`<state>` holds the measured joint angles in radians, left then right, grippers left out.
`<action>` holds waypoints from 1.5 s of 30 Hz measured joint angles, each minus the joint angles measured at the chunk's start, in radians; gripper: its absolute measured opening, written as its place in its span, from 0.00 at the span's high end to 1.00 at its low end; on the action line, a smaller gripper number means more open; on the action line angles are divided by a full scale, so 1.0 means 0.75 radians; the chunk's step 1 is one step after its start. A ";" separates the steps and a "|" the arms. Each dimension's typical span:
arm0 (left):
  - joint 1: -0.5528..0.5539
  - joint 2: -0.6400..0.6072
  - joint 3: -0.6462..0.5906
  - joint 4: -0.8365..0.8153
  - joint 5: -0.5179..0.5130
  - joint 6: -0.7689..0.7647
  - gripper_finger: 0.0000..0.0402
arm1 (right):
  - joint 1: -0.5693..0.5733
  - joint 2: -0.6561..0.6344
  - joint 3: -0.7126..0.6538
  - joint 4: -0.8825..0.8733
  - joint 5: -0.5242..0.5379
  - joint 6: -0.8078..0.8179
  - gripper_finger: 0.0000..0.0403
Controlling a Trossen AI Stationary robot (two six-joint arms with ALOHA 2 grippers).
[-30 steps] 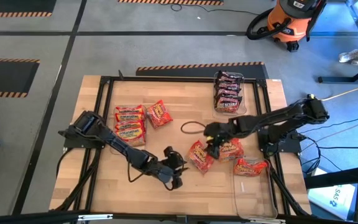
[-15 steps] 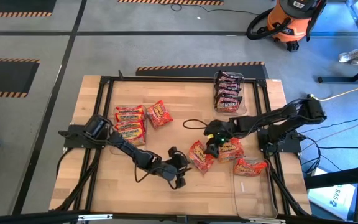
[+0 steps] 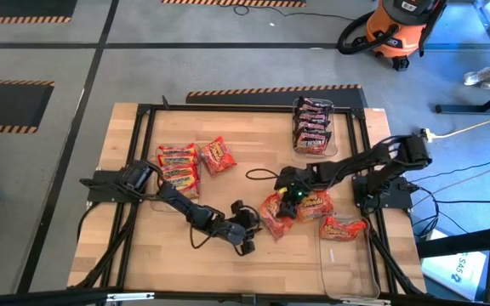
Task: Sort Maruchan noodles
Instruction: Put the orange noodle pack into the bottom transparent bin
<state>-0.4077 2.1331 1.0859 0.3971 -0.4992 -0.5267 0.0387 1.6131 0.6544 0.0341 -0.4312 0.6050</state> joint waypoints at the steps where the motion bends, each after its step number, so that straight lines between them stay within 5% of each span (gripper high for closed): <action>1: 0.002 0.004 0.001 0.001 0.001 -0.013 0.70 | 0.002 0.003 0.000 0.013 -0.012 0.003 0.15; 10: 0.009 0.025 0.003 0.023 0.005 -0.038 0.70 | 0.002 0.004 -0.001 0.012 -0.172 0.028 0.15; 24: 0.011 0.028 0.000 0.078 0.013 -0.039 0.70 | 0.084 -0.002 0.003 -0.088 -0.042 0.082 0.15; 45: 0.011 0.029 -0.001 0.111 0.016 -0.028 0.70 | 0.167 0.005 -0.003 0.308 0.135 0.205 0.15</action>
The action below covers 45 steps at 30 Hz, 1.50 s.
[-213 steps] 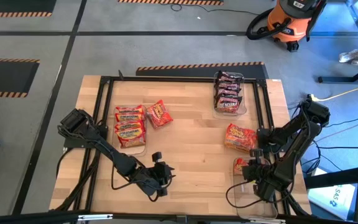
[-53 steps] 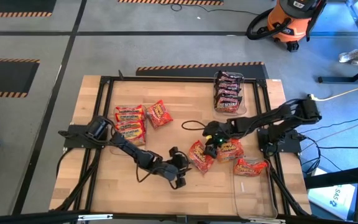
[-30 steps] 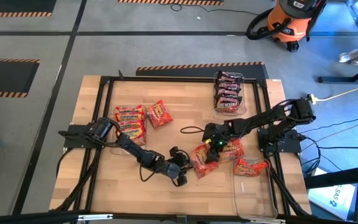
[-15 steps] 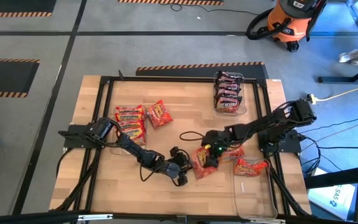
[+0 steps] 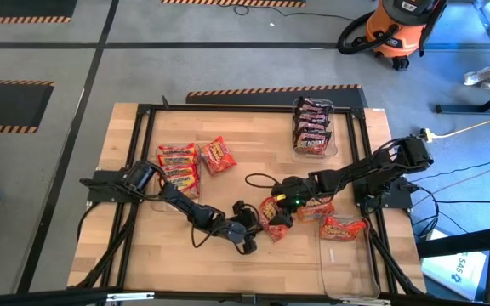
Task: Sort Maruchan noodles
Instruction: Put the orange noodle pack into the bottom transparent bin
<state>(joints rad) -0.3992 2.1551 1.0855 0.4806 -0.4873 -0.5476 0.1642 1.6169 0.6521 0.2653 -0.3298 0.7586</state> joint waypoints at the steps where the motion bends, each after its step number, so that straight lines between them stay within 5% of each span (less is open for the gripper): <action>1: 0.000 0.000 0.000 0.001 0.000 0.000 0.70 | 0.001 0.000 0.000 0.000 0.000 0.000 0.15; 6: 0.002 0.000 0.000 0.004 -0.011 0.000 0.70 | 0.025 0.000 0.000 0.016 0.017 -0.004 0.23; 25: -0.022 -0.023 -0.002 -0.013 -0.030 0.038 0.70 | 0.070 -0.007 0.003 0.039 0.156 -0.048 0.78; 36: -0.157 -0.191 0.001 -0.291 -0.030 0.041 0.70 | 0.070 -0.032 0.080 -0.039 0.066 -0.159 0.93; 45: -0.252 -0.240 0.001 -0.387 -0.022 0.046 0.70 | 0.157 -0.105 0.297 -0.491 0.073 -0.272 0.93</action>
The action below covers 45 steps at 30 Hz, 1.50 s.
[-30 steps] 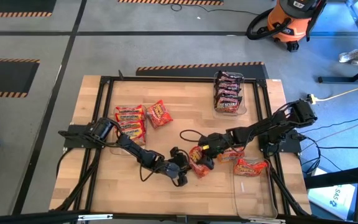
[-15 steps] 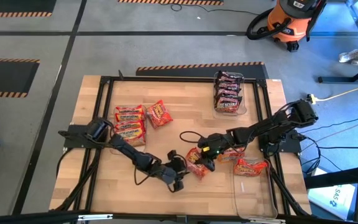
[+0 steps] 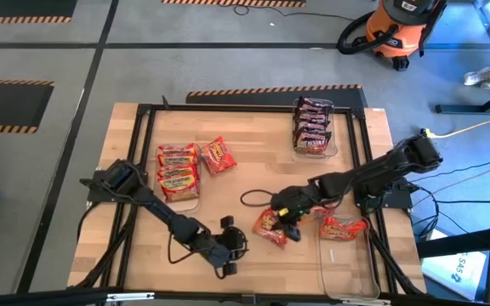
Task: Sort Maruchan noodles
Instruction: Put the orange noodle pack into the bottom transparent bin
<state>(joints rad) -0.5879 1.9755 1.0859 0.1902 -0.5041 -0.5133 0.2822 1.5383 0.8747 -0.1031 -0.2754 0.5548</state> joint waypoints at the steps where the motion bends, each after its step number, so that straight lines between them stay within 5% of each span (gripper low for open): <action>1: -0.009 -0.002 0.000 0.001 0.000 0.000 0.70 | 0.018 -0.010 0.032 -0.056 0.012 -0.015 0.93; 16: -0.031 -0.002 0.000 0.007 0.007 -0.007 0.70 | 0.369 -0.174 0.541 -0.943 0.222 0.089 0.92; 32: -0.031 -0.002 0.000 0.007 0.008 -0.073 0.70 | 0.843 -0.328 0.542 -1.422 0.624 0.617 0.92; 40: -0.018 -0.002 0.000 0.007 0.021 -0.075 0.70 | 0.980 -0.266 0.540 -1.629 0.486 0.790 0.92; 45: -0.009 -0.002 0.000 0.007 0.040 -0.073 0.70 | 1.026 -0.194 0.540 -1.631 0.620 0.788 0.92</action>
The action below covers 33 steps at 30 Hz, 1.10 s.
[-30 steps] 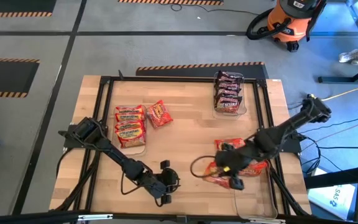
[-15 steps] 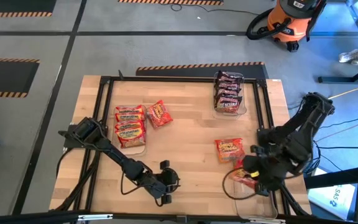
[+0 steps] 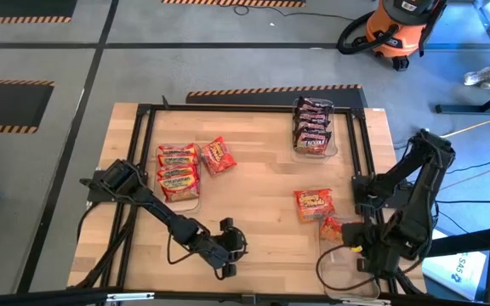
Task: Sort Maruchan noodles
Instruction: Put the orange noodle pack into the bottom transparent bin
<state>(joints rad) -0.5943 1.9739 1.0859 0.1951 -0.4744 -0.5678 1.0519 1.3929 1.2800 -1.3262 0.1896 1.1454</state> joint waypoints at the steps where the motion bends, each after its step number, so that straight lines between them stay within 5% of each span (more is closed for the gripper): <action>1: 0.004 0.000 0.000 0.000 0.012 0.000 0.70 | 0.008 0.013 0.000 -0.001 0.020 -0.006 0.92; 33: 0.008 0.001 0.000 0.000 0.063 0.001 0.70 | 0.011 0.547 0.000 0.135 0.027 -0.278 0.92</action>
<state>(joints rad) -0.5880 1.9743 1.0859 0.1951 -0.4274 -0.5674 1.0599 1.8030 1.2800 -1.2249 0.2100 0.9369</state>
